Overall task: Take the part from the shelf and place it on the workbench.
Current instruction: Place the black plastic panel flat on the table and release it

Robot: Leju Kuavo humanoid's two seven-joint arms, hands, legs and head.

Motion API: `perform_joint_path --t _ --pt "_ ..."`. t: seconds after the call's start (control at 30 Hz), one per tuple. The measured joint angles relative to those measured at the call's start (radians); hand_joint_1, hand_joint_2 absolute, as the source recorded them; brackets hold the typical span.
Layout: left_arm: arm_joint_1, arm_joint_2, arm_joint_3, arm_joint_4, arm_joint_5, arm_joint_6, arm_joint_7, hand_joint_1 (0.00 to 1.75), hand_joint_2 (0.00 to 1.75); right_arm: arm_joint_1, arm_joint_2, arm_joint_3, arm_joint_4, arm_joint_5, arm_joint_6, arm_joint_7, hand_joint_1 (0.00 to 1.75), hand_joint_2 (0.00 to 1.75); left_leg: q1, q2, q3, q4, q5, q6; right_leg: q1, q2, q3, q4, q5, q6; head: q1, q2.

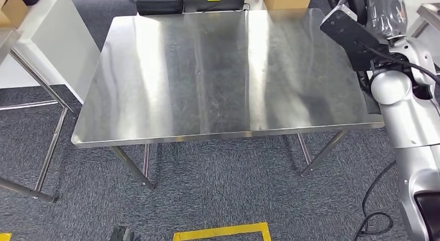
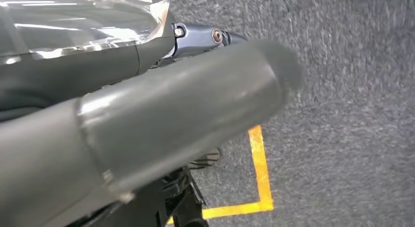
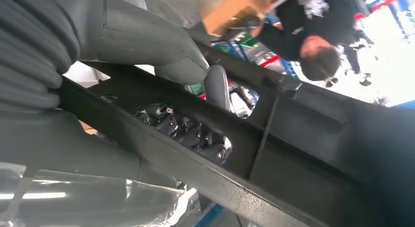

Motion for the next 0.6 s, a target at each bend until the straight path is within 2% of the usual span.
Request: perform_joint_path --t 0.03,0.07,0.13,0.17,0.2,0.23,0.27,0.33,0.37,0.4,0.47,0.53,0.57,0.6 --pt "-0.001 0.001 0.0 0.0 0.0 -0.001 0.0 0.0 0.0 0.005 -0.002 -0.001 0.0 0.001 0.0 -0.003 1.75 1.75 0.001 0.002 -0.011 0.025 0.0 -0.006 -0.004 0.001 0.007 -0.001 -0.004 -0.006 0.0 0.0" --pt "-0.002 0.003 0.0 -0.001 0.0 -0.002 -0.001 0.0 0.0 0.01 -0.004 -0.001 0.0 0.0 0.0 -0.007 1.75 1.75 0.003 0.005 -0.037 0.067 -0.002 -0.013 -0.008 0.002 0.015 -0.001 -0.01 -0.013 -0.001 0.0" --pt "-0.002 0.004 0.0 -0.001 0.0 -0.003 -0.002 0.0 0.0 0.025 -0.006 -0.002 0.001 0.0 0.0 -0.014 1.75 1.75 0.012 0.011 -0.12 0.192 -0.031 -0.028 -0.009 0.003 0.029 -0.002 -0.024 -0.022 -0.003 0.0" --pt "-0.001 0.005 0.0 -0.001 0.0 -0.003 -0.002 0.0 0.0 0.036 -0.007 -0.004 0.002 0.0 0.0 -0.018 1.75 1.75 0.016 0.013 -0.165 0.246 -0.054 -0.034 -0.009 0.003 0.037 -0.002 -0.032 -0.023 -0.004 0.0" --pt "0.0 0.006 0.0 -0.001 0.0 -0.004 -0.002 0.0 0.0 0.048 -0.009 -0.006 0.004 0.0 0.0 -0.021 1.75 1.75 0.02 0.014 -0.198 0.276 -0.068 -0.038 -0.009 0.004 0.045 -0.002 -0.04 -0.022 -0.004 0.0" --pt "0.0 0.006 0.0 -0.001 0.0 -0.005 -0.002 0.0 0.0 0.061 -0.012 -0.01 0.006 -0.001 0.0 -0.025 1.75 1.75 0.022 0.015 -0.216 0.274 -0.063 -0.039 -0.009 0.005 0.056 -0.002 -0.048 -0.021 -0.004 0.0" --pt "0.0 0.006 0.0 -0.001 0.0 -0.006 -0.002 0.0 0.0 0.071 -0.014 -0.014 0.008 -0.002 0.0 -0.029 1.75 1.75 0.023 0.016 -0.216 0.237 -0.032 -0.037 -0.009 0.005 0.068 -0.002 -0.057 -0.019 -0.004 0.0" --pt "0.0 0.009 0.0 -0.001 0.0 -0.008 -0.002 0.0 0.0 0.084 -0.018 -0.022 0.012 -0.003 -0.001 -0.036 1.75 1.75 0.021 0.016 -0.177 0.104 0.07 -0.025 -0.009 0.005 0.092 -0.003 -0.075 -0.014 -0.003 0.0" --pt "0.0 0.011 0.0 -0.001 0.0 -0.009 -0.003 0.0 0.0 0.086 -0.02 -0.024 0.013 -0.003 -0.001 -0.038 1.75 1.75 0.018 0.016 -0.157 0.045 0.103 -0.018 -0.009 0.006 0.1 -0.005 -0.081 -0.011 -0.002 0.0" --pt "-0.001 0.012 0.0 -0.001 0.0 -0.009 -0.004 0.0 0.0 0.087 -0.022 -0.026 0.014 -0.003 -0.002 -0.039 1.75 1.75 0.014 0.017 -0.141 0.007 0.12 -0.011 -0.008 0.007 0.105 -0.01 -0.086 -0.006 -0.002 0.0" --pt "-0.002 0.014 0.0 -0.001 0.0 -0.01 -0.006 0.0 0.0 0.092 -0.027 -0.031 0.016 -0.003 -0.002 -0.04 1.75 1.75 0.006 0.017 -0.123 -0.018 0.116 0.004 -0.003 0.008 0.113 -0.012 -0.086 0.009 -0.002 0.0" --pt "-0.002 0.013 0.0 -0.001 0.003 -0.016 -0.013 0.0 0.0 0.101 -0.033 -0.042 0.018 -0.002 -0.004 -0.043 1.75 1.75 0.007 0.016 -0.099 -0.033 0.121 0.018 0.0 0.007 0.114 0.003 -0.093 0.02 -0.001 0.0" --pt "-0.003 0.013 0.001 -0.001 0.006 -0.019 -0.016 0.0 0.0 0.104 -0.035 -0.048 0.02 -0.001 -0.006 -0.047 1.75 1.75 0.009 0.016 -0.088 -0.039 0.122 0.024 0.0 0.006 0.102 0.029 -0.103 0.021 0.0 0.0" --pt "-0.004 0.014 0.001 -0.001 0.009 -0.022 -0.02 0.0 0.0 0.107 -0.037 -0.054 0.024 0.001 -0.008 -0.051 1.75 1.75 0.011 0.014 -0.079 -0.043 0.122 0.028 -0.002 0.005 0.075 0.08 -0.117 0.02 0.002 0.0"
